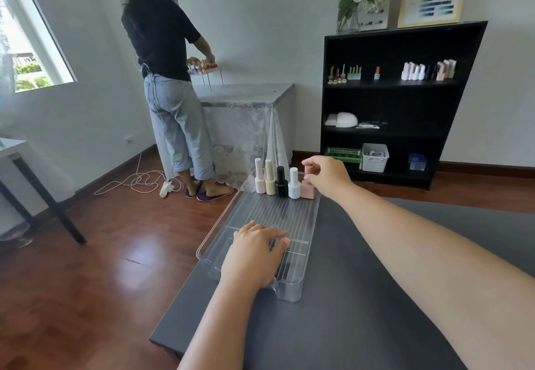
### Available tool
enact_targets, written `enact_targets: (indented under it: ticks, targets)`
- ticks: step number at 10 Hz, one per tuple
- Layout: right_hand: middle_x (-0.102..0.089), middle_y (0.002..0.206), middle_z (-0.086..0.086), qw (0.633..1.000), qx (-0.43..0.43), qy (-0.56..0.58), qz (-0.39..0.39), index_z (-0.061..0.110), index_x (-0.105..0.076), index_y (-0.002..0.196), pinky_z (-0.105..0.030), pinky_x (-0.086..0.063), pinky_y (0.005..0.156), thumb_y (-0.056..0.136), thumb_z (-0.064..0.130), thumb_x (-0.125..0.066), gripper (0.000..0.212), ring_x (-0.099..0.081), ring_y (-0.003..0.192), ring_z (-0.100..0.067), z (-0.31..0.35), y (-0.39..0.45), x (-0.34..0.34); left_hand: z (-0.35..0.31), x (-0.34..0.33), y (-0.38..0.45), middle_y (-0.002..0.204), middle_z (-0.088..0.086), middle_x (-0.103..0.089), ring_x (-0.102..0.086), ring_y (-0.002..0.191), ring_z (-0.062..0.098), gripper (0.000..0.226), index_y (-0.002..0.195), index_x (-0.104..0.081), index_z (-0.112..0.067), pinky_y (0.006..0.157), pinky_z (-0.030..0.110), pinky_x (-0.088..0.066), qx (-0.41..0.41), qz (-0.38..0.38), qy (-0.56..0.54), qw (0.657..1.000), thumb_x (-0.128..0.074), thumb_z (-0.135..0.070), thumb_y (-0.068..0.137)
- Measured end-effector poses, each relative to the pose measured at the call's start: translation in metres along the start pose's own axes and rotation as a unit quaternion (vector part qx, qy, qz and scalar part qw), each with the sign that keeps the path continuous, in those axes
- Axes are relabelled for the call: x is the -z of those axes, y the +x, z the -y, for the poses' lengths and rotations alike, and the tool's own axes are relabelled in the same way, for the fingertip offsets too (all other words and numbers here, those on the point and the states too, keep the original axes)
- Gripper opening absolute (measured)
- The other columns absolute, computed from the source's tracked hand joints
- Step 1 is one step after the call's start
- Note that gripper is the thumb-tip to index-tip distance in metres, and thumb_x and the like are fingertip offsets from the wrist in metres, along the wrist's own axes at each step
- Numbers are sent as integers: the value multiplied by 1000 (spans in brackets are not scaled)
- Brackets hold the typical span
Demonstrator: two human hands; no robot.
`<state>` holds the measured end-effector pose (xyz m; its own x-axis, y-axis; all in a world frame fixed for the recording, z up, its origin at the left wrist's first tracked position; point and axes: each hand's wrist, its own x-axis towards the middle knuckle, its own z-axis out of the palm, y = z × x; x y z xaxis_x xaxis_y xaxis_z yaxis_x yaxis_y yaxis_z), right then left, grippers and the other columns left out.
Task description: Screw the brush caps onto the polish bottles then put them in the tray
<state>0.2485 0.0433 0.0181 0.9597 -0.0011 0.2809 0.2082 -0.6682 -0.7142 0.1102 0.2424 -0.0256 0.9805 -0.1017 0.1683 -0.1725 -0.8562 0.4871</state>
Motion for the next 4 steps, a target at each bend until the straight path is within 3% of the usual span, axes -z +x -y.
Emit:
enact_targets:
  ticks: [2, 4]
  targets:
    - [-59, 106, 0, 1000, 11, 2, -5, 27, -50, 135, -25, -42, 77, 79, 12, -74, 64, -55, 85, -13, -3, -10, 2, -1, 2, 0, 126, -14, -62, -33, 139, 20, 34, 122, -63, -41, 110, 38, -29, -8, 0, 4, 1000, -48, -52, 93]
    - [-58, 111, 1, 997, 5, 57, -53, 28, -55, 129, -10, -36, 68, 80, 12, -72, 54, -54, 91, -13, -3, -40, 29, -4, 8, 2, 129, -12, -61, -36, 136, 19, 35, 123, -62, -41, 111, 42, -32, -3, 17, 4, 1000, -47, -51, 93]
